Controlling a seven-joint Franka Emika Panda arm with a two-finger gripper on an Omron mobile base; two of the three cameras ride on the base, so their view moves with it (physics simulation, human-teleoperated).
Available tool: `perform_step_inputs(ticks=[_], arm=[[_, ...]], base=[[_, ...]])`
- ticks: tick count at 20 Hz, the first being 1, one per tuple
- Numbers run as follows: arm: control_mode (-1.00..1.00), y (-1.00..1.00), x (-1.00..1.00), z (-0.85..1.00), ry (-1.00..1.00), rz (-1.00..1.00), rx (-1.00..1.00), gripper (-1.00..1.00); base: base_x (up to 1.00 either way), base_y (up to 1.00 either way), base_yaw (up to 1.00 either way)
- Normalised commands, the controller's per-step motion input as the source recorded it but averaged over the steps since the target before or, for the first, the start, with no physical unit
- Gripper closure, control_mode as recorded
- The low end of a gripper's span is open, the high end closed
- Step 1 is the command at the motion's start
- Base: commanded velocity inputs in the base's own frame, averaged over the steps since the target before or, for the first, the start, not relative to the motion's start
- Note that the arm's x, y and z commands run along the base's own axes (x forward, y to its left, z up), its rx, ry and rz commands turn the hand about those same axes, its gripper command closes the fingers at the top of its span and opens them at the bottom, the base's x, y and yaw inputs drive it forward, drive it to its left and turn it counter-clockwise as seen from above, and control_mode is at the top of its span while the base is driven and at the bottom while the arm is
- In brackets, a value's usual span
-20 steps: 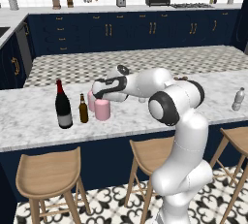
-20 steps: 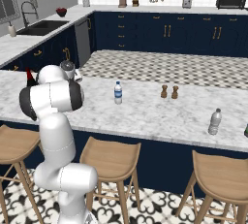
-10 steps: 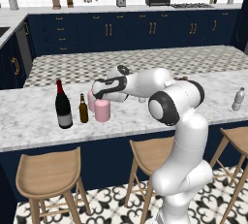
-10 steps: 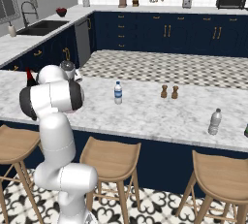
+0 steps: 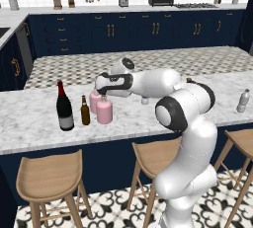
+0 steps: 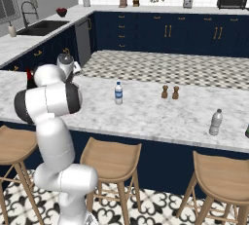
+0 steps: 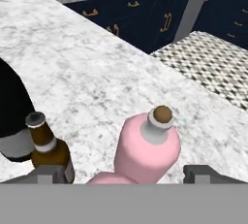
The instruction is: Move the plastic bottles in the middle to the plastics group, and the glass bottles in the middle to the glass group.
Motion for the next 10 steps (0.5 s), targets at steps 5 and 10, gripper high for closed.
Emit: perform_step_inputs(ticks=[5, 10], arm=[[-1.00, -0.70, -0.16, 0.67, 0.00, -0.10, 0.00, -1.00], [-1.00, -1.00, -0.02, 0.25, 0.05, -0.25, 0.00, -1.00]], base=[[0.00, 0.00, 0.00], [0.00, 0.00, 0.00]])
